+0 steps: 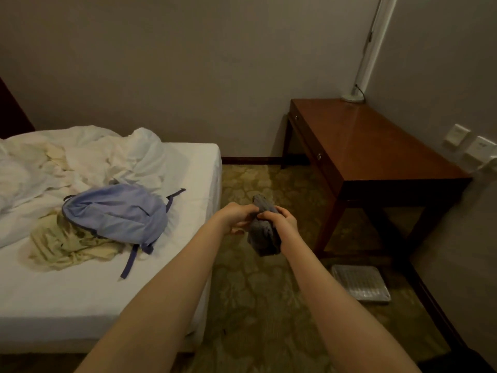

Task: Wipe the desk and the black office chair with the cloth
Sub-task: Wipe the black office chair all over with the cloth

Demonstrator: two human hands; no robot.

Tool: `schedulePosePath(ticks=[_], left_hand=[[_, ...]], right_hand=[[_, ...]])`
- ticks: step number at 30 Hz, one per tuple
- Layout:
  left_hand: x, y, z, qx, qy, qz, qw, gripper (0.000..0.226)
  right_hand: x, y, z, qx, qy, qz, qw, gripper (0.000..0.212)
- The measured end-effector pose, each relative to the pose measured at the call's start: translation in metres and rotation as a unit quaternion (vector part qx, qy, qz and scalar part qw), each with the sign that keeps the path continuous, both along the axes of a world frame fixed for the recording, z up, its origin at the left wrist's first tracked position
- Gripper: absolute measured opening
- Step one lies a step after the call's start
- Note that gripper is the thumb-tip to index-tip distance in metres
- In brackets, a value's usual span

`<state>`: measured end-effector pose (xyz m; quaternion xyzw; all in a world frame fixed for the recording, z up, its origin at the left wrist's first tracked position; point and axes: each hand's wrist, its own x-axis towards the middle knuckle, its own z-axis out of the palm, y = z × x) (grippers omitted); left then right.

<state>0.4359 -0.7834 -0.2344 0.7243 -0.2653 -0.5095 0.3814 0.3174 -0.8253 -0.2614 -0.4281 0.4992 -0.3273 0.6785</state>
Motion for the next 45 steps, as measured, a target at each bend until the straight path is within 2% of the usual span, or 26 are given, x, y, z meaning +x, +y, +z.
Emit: schedulePosePath(ticks=[4,10,13,18,26,32,38,45], left_hand=[[0.023,-0.042,-0.005,0.000,0.011,0.013,1.000,0.019],[0.048,-0.111,-0.020,0.014,0.008,-0.021,1.000,0.029],[0.058,-0.155,-0.021,0.008,0.001,-0.020,1.000,0.025],[0.074,-0.241,-0.022,0.016,-0.011,-0.029,0.999,0.036],[0.102,-0.369,-0.010,0.007,0.016,-0.023,1.000,0.029],[0.125,-0.437,-0.017,0.018,0.024,-0.023,0.999,0.035],[0.169,-0.504,-0.021,0.012,0.028,-0.026,0.999,0.025],[0.256,-0.578,-0.017,0.021,0.037,-0.049,0.998,0.031]], right_hand=[[0.024,-0.038,-0.003,0.012,0.002,-0.005,1.000,0.057],[0.047,-0.102,-0.015,0.013,0.028,-0.009,0.999,0.054],[0.057,-0.144,-0.017,0.006,0.032,-0.013,0.999,0.054],[0.071,-0.229,-0.013,0.004,0.041,-0.013,0.999,0.054],[0.097,-0.360,-0.001,-0.005,0.050,0.003,0.999,0.058],[0.121,-0.423,-0.006,0.018,0.043,-0.005,0.999,0.057],[0.172,-0.487,-0.016,0.027,0.038,-0.028,0.999,0.053],[0.252,-0.564,-0.020,0.026,0.058,-0.037,0.997,0.055]])
